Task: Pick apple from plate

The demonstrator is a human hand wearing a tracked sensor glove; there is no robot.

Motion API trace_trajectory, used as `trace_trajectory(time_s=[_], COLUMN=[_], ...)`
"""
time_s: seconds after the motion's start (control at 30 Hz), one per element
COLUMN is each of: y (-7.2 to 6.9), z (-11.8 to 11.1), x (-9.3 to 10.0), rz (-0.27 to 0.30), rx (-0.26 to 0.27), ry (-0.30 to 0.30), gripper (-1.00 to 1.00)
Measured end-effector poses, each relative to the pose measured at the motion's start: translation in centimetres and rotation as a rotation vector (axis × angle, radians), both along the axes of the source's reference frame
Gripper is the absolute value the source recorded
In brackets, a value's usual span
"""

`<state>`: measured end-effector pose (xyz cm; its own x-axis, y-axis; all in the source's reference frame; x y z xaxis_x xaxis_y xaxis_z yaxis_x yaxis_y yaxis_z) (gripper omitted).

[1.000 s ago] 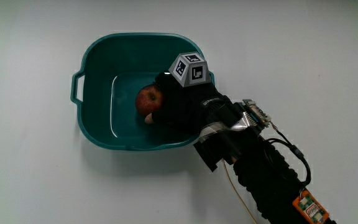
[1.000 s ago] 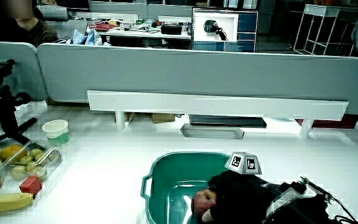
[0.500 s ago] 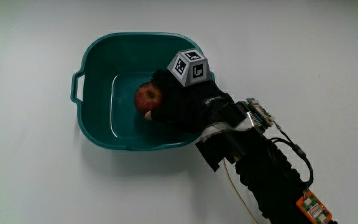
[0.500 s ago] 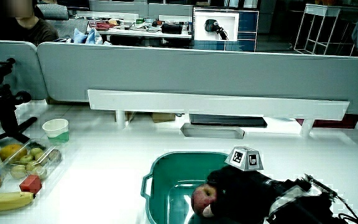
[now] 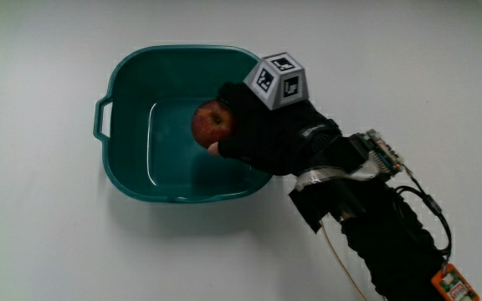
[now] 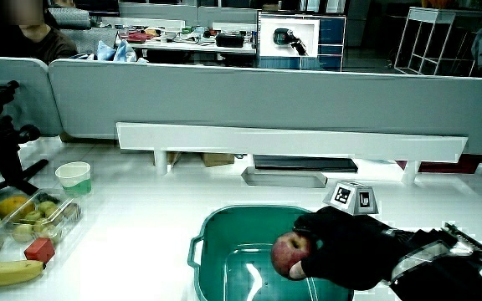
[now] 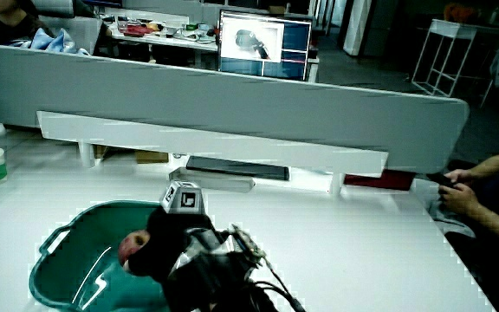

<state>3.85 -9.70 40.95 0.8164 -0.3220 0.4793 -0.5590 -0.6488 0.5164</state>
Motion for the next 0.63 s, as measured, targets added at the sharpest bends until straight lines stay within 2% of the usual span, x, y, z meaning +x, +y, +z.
trace_trajectory(time_s=[0.03,0.1,0.2,0.23,0.27,0.3,0.37,0.4,0.47,0.53,0.57,0.6,0.63], y=[0.0,-0.2,-0.3,-0.4,-0.5,-0.5,-0.7,-0.7,-0.7,-0.6,-0.4,-0.7,-0.9], z=[-0.3,-0.5,-1.0,-1.2,-1.0,-1.2,-1.1,-1.6,-1.5,-1.4,-1.8,-0.3,0.6], x=[0.4,1.2,2.4,2.8,3.2,3.6,4.4,4.7,5.5,6.3,6.5,7.3,8.0], rz=[-0.009,0.021,0.035,0.047,0.041,0.058,0.066,0.082,0.083,0.101,0.1,0.118,0.1], rx=[-0.011,0.009,0.002,0.007,-0.01,0.012,0.009,0.018,-0.002,0.006,0.005,-0.084,-0.065], ry=[-0.023,-0.003,-0.032,-0.021,-0.031,-0.023,-0.009,-0.021,-0.028,-0.004,-0.028,-0.049,-0.109], gripper=[1.0,1.0,1.0,1.0,1.0,1.0,1.0,1.0,1.0,1.0,1.0,1.0,1.0])
